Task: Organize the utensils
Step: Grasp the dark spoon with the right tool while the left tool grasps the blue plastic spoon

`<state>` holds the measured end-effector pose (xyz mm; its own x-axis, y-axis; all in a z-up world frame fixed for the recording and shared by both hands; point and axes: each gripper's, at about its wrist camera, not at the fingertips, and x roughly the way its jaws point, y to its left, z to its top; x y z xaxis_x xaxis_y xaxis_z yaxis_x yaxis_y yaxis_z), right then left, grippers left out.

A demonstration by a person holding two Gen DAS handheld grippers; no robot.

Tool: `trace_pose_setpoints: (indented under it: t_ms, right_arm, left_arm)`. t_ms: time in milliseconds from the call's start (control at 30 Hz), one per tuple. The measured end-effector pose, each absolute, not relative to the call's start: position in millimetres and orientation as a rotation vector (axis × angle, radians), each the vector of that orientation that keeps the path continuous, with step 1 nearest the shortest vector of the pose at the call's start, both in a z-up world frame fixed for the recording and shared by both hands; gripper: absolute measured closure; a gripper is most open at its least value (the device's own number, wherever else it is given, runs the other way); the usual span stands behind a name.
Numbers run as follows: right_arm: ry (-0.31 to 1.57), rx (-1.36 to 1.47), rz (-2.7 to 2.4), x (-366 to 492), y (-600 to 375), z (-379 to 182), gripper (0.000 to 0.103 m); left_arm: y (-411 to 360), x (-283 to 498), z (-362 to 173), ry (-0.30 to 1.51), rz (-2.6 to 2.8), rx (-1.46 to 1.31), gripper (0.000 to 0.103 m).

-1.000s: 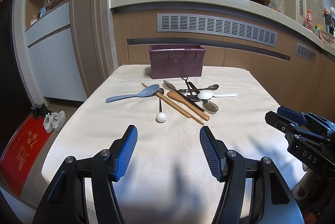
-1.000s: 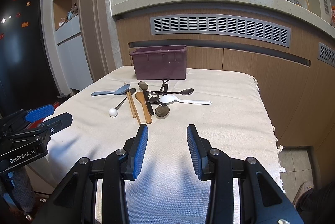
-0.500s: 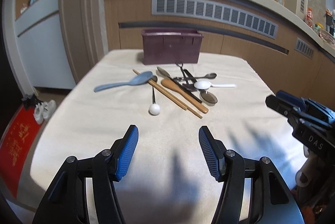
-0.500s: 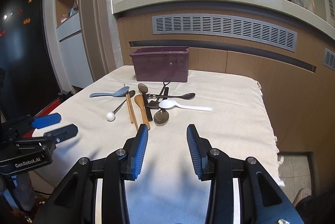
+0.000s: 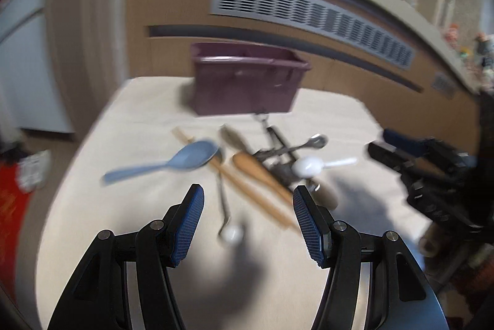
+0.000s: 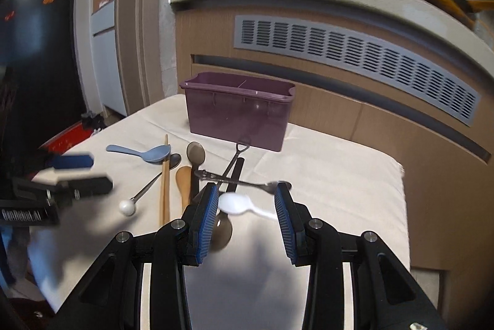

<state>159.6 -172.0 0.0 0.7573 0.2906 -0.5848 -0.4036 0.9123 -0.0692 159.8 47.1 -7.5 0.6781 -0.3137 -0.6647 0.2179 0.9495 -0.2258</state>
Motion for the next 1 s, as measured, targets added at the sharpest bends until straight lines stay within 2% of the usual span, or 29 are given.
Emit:
trace_pose_setpoints:
  t_ms: [100, 300, 500, 733, 1000]
  right_arm:
    - [0.646, -0.19, 0.413, 185.4, -168.2, -7.3, 0.067]
    - [0.731, -0.174, 0.44, 225.3, -166.3, -23.3, 0.067]
    - [0.787, -0.185, 0.488, 254.9, -166.1, -33.9, 0.067]
    - [0.813, -0.219, 0.511, 269.8, -160.3, -37.9, 0.067]
    - [0.829, -0.215, 0.552, 263.9, -159.5, -42.3, 0.067]
  left_arm:
    - [69.2, 199.0, -15.8, 0.829, -0.35, -0.191, 0.041]
    - [94.8, 248.1, -42.7, 0.913, -0.222, 0.025, 0.041]
    - [120.6, 273.3, -67.3, 1.026, -0.252, -0.073, 0.041]
    - [70.4, 254.5, -73.6, 1.149, -0.366, -0.047, 0.041]
    - [48.0, 248.3, -71.4, 1.13, -0.395, 0.161, 0.041]
